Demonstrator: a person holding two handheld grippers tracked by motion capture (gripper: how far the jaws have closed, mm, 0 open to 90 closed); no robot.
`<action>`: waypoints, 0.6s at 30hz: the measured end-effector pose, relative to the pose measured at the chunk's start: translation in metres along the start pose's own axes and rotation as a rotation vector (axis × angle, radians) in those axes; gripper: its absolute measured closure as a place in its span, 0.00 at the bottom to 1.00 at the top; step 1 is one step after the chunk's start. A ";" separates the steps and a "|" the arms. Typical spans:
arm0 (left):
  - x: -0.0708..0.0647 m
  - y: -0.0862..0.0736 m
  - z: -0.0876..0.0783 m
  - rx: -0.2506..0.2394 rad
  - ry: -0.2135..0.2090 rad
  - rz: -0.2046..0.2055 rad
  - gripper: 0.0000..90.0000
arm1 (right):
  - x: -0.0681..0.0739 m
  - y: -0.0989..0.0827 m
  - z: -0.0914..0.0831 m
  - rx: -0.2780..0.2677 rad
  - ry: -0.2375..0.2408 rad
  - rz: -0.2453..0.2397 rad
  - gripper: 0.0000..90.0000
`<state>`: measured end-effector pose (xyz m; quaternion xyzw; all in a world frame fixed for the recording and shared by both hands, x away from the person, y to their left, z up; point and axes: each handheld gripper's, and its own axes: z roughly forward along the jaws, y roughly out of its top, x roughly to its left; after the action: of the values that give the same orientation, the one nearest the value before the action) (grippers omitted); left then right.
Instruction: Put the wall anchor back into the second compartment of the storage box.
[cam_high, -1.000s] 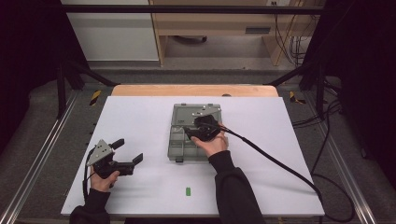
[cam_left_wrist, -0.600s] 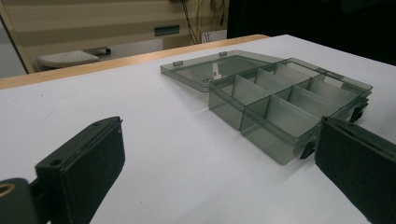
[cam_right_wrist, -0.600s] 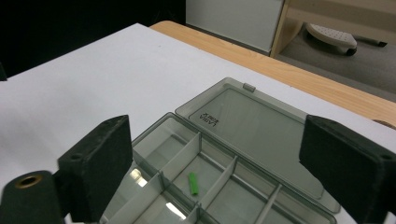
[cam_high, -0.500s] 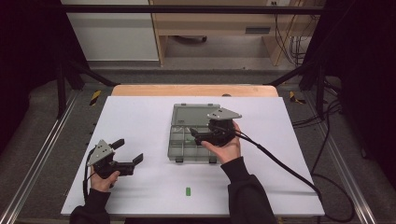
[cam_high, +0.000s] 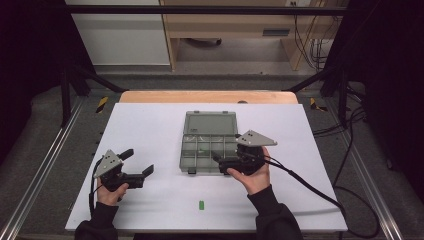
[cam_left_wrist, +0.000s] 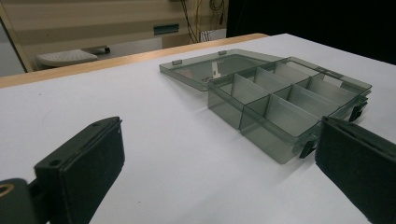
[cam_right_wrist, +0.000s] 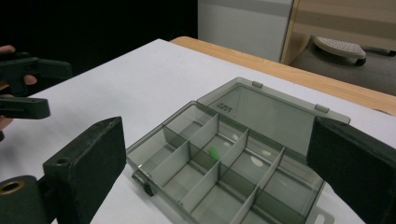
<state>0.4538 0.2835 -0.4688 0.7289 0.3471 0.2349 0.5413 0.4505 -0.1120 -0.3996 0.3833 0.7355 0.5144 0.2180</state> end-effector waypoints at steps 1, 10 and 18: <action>0.000 0.000 0.000 0.000 0.000 -0.001 0.01 | 0.002 -0.005 -0.004 -0.005 0.004 0.007 0.05; 0.000 0.000 0.000 0.000 0.003 0.000 0.01 | 0.017 -0.024 -0.012 0.026 0.018 0.005 0.05; 0.000 0.000 -0.001 -0.003 0.002 -0.003 0.01 | 0.030 -0.040 -0.007 0.088 0.034 -0.007 0.06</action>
<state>0.4533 0.2841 -0.4684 0.7275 0.3484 0.2353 0.5422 0.4137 -0.0996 -0.4313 0.3810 0.7624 0.4872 0.1902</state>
